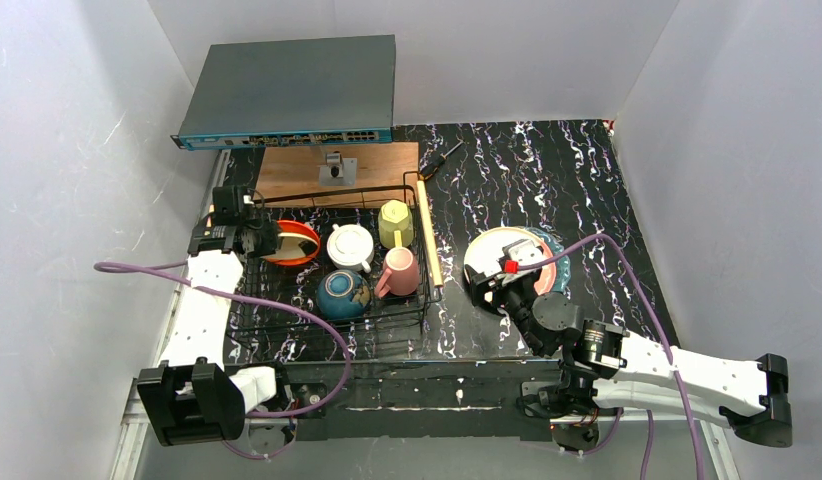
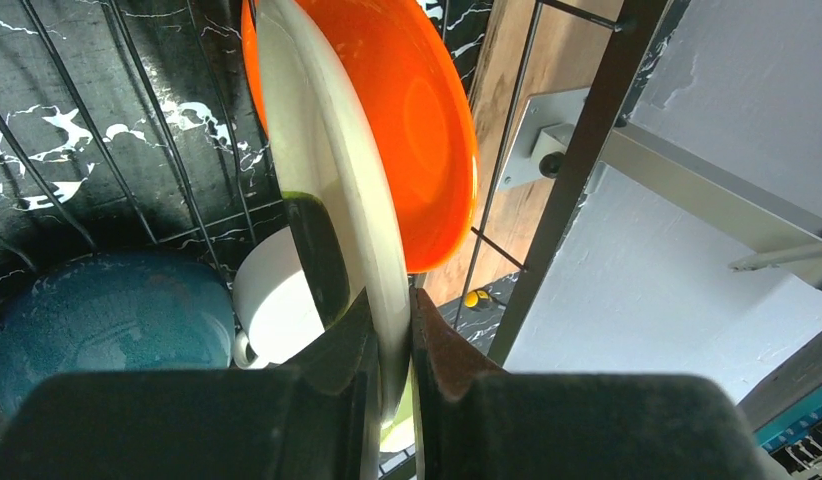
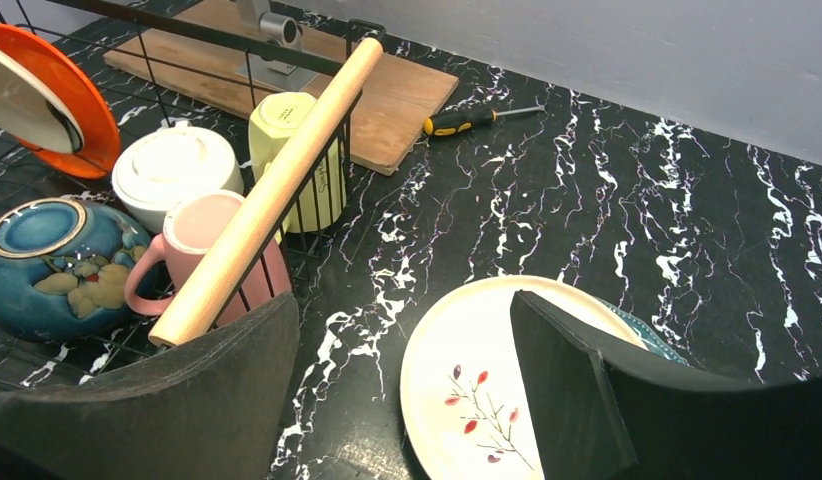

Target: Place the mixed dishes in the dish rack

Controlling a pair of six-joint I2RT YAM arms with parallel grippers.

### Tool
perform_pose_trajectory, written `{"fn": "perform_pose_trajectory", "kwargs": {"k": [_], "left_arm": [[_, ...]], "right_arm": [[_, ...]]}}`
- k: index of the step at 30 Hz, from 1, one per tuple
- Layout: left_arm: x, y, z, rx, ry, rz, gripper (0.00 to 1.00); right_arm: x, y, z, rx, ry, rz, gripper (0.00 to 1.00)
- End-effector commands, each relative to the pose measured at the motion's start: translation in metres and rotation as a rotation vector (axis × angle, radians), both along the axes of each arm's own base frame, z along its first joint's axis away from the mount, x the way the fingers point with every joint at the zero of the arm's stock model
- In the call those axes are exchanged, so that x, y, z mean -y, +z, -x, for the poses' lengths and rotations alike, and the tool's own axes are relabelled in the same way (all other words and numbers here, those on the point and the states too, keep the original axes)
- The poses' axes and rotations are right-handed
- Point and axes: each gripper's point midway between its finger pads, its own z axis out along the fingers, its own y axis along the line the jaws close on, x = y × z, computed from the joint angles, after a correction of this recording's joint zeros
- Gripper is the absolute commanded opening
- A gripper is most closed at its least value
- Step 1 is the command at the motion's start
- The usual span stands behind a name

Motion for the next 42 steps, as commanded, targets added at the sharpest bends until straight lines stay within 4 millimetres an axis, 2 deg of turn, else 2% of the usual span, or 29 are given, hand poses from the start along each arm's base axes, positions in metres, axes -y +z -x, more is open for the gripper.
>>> {"fn": "perform_pose_trajectory", "kwargs": {"k": [1, 13, 19, 26, 30, 37, 42], "left_arm": [[-0.002, -0.011, 0.003, -0.024, 0.011, 0.001, 0.00], [-0.001, -0.024, 0.005, -0.041, 0.005, 0.005, 0.00], [0.000, -0.028, 0.006, -0.050, 0.000, 0.010, 0.05], [0.000, -0.027, 0.001, -0.005, -0.005, 0.006, 0.02], [0.004, -0.032, 0.005, -0.030, 0.004, 0.036, 0.08], [0.006, -0.037, 0.007, -0.065, 0.001, 0.050, 0.25], [0.006, -0.036, 0.007, -0.059, -0.008, 0.044, 0.28]], "right_arm": [[-0.001, 0.010, -0.001, 0.004, -0.004, -0.064, 0.85], [0.002, 0.006, -0.002, -0.003, -0.010, -0.071, 0.85], [0.002, 0.007, -0.002, -0.003, -0.011, -0.072, 0.85], [0.002, 0.005, -0.002, -0.005, -0.009, -0.067, 0.85], [0.003, 0.005, -0.002, -0.004, -0.011, -0.068, 0.85], [0.002, 0.008, -0.003, -0.002, -0.009, -0.076, 0.85], [0.001, 0.008, -0.004, -0.003, -0.008, -0.074, 0.85]]}}
